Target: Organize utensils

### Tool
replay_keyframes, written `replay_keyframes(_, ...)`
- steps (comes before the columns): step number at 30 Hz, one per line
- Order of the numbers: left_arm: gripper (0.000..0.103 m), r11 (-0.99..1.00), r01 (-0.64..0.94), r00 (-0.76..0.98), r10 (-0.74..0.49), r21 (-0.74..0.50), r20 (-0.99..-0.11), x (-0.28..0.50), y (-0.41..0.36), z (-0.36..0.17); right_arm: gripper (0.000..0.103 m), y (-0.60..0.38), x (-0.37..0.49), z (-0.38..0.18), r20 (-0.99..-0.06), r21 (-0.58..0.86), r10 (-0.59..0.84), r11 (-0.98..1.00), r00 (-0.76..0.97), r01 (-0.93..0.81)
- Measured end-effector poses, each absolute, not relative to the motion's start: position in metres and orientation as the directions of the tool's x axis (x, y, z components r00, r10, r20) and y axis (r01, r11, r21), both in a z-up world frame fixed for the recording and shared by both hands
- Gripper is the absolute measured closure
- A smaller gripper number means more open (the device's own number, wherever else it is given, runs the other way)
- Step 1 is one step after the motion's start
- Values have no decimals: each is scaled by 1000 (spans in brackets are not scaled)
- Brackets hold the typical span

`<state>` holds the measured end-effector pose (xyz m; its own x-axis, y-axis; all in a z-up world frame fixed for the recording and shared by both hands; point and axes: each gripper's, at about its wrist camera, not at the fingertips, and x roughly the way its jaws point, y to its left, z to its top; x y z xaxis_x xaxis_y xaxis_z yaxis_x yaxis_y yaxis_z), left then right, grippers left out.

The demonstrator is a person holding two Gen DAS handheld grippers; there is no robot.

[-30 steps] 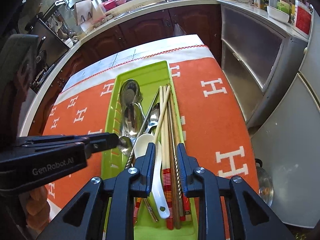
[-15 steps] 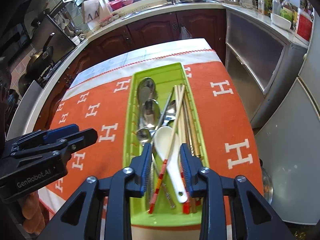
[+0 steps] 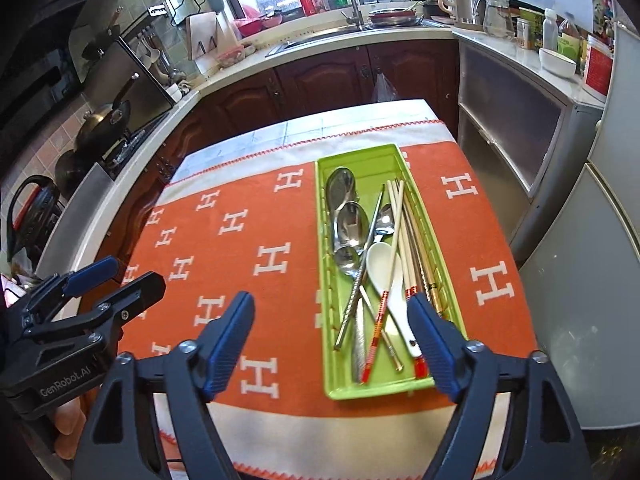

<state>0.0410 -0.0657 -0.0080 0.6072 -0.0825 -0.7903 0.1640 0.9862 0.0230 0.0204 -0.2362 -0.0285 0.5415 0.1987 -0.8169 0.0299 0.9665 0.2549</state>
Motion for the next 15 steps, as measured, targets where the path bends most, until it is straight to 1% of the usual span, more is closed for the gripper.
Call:
replay_keyframes(2,24,989,146,616,-75,20,-784,34,-59,-3,14,-235,15,-21,-812,257,198,966,549,32)
replay_keyframes(6,22,993,111,650,-44,37,-759,19,-46,12,14,-232,4,-5,-800,271,206,962,563,32)
replay_keyframes(9,20,995,65,687,6,69,-727,6,-39,25,11,-223,-7,12,-781,266,210,964,588,10)
replay_keyframes(15,19,996,37,723,34,87,-690,-15,-31,45,8,-203,-22,35,-753,262,228,964,618,-36)
